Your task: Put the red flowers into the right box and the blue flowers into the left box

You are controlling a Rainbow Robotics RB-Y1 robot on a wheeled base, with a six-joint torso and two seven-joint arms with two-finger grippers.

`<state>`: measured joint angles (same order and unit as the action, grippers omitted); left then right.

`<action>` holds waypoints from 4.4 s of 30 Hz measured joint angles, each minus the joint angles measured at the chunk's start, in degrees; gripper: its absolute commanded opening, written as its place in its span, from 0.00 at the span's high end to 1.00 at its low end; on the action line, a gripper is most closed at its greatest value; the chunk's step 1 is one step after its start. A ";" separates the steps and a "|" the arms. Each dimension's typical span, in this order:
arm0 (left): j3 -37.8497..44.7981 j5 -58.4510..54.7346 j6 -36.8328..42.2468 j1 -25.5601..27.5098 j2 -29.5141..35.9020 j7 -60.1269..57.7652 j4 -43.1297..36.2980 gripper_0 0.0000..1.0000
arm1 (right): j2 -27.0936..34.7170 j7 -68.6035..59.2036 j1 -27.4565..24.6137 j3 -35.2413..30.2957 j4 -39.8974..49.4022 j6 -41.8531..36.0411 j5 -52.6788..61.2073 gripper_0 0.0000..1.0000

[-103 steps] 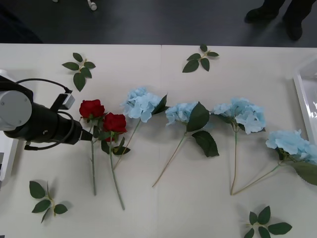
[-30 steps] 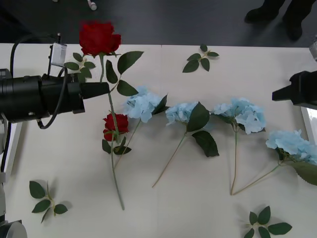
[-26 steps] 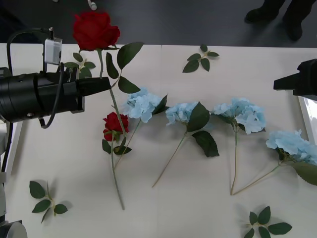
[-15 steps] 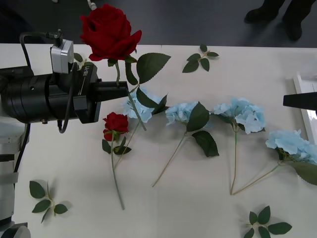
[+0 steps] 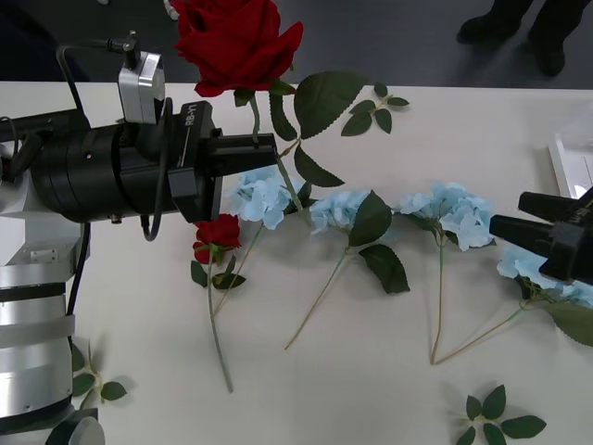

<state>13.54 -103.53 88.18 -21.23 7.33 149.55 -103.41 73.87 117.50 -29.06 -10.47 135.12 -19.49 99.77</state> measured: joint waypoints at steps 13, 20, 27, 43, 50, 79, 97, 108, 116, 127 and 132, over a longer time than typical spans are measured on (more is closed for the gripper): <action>-1.64 0.03 0.01 -0.92 -0.16 0.00 -0.01 1.00 | -2.60 10.79 21.93 25.89 -2.59 5.02 0.05 0.39; -1.64 0.03 0.01 -0.92 -0.18 0.00 -0.01 1.00 | -7.24 12.39 31.81 35.00 -5.75 5.04 0.05 0.39; -1.64 0.03 0.01 -0.92 -0.19 0.00 -0.01 1.00 | -9.98 12.56 39.66 42.63 -9.44 5.10 -0.76 0.39; -1.64 0.03 0.01 -0.92 -0.21 0.00 -0.01 1.00 | -17.83 14.78 55.24 54.25 -15.16 6.75 0.45 0.39; -1.64 0.03 0.01 -0.92 -0.21 0.00 -0.01 1.00 | -19.66 15.64 56.53 55.93 -15.16 6.77 0.45 0.39; -1.64 0.04 0.01 -0.92 -0.21 0.00 -0.01 0.00 | -19.65 16.06 56.95 56.87 -15.19 7.96 0.44 1.00; -0.90 0.19 0.01 0.56 -0.11 -0.01 0.00 0.00 | -13.05 16.06 49.39 35.88 -15.18 -14.78 12.98 1.00; 3.24 0.39 -0.91 0.73 9.56 -18.02 -2.20 0.00 | -13.06 16.06 38.07 5.59 -20.60 -44.30 17.61 1.00; 3.74 11.12 -2.04 4.28 15.38 -31.89 -4.11 0.00 | -13.08 13.97 37.94 -8.14 -30.12 -63.82 12.99 1.00; 1.99 32.40 -2.04 10.17 16.69 -45.66 -16.07 0.00 | -12.36 9.36 34.72 -15.69 -43.85 -69.72 6.11 1.00; -2.99 41.91 0.06 11.51 16.69 -51.42 -18.81 0.00 | -9.71 8.20 31.89 -15.70 -48.07 -66.07 0.88 1.00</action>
<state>10.55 -61.62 88.24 -9.72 24.03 98.13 -122.22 64.15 125.69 2.84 -26.16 87.05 -85.55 100.65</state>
